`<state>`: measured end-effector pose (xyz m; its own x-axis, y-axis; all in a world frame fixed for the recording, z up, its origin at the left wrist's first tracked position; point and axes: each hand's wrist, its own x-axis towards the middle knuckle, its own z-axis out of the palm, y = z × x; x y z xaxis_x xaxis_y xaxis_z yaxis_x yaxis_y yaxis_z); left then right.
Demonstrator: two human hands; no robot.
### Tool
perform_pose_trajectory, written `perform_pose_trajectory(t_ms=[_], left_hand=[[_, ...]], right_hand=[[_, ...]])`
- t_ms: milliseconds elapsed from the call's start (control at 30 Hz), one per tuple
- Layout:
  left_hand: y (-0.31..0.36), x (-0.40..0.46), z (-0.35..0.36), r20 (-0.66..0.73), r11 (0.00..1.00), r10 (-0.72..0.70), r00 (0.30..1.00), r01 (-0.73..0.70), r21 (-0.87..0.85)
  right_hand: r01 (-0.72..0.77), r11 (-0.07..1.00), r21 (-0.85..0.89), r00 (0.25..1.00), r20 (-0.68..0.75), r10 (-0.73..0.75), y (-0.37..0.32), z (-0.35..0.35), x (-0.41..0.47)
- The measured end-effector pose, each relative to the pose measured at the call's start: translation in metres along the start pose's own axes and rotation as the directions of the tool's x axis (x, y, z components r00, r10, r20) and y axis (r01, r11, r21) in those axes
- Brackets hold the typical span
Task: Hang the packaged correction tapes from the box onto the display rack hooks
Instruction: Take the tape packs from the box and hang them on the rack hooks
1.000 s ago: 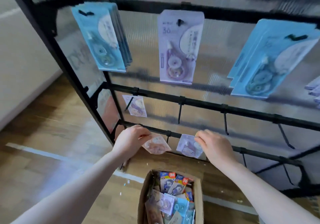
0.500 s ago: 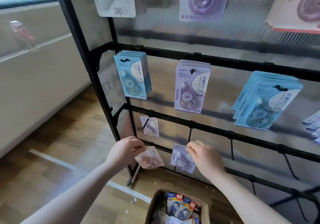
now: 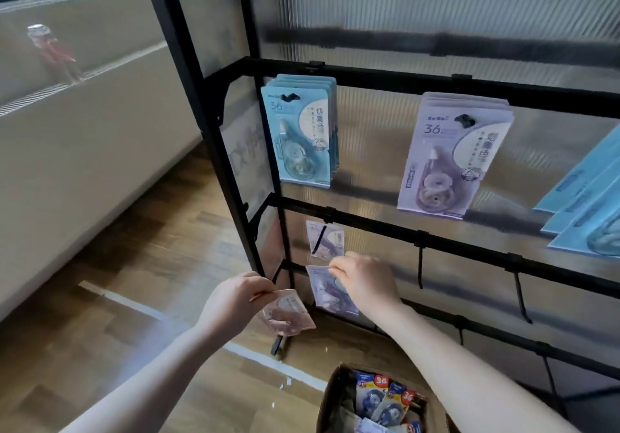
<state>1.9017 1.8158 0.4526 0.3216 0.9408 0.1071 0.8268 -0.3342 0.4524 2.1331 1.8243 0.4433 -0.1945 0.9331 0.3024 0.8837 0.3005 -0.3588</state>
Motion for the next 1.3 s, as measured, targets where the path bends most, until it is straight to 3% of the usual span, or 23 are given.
perform_pose_trajectory(t_ms=[367, 567, 867, 1300], left_hand=[[-0.066, 0.048, 0.007, 0.120, 0.995, 0.080, 0.990, -0.072, -0.064], [-0.080, 0.065, 0.010, 0.185, 0.993, 0.090, 0.979, -0.074, -0.095], [-0.091, 0.078, 0.009, 0.232, 0.989, 0.127, 0.964, -0.104, -0.110], [-0.085, 0.081, 0.011, 0.265, 0.982, 0.189, 0.946, -0.174, -0.080]], right_hand=[[-0.112, 0.994, -0.015, 0.993, 0.034, 0.112, -0.014, 0.054, 0.044], [-0.090, 0.989, -0.113, 0.985, 0.137, 0.106, -0.015, 0.059, 0.050], [-0.135, 0.986, -0.095, 0.941, 0.298, 0.158, 0.003, 0.052, 0.054], [-0.188, 0.970, -0.155, 0.947, 0.232, 0.221, 0.021, 0.062, 0.084]])
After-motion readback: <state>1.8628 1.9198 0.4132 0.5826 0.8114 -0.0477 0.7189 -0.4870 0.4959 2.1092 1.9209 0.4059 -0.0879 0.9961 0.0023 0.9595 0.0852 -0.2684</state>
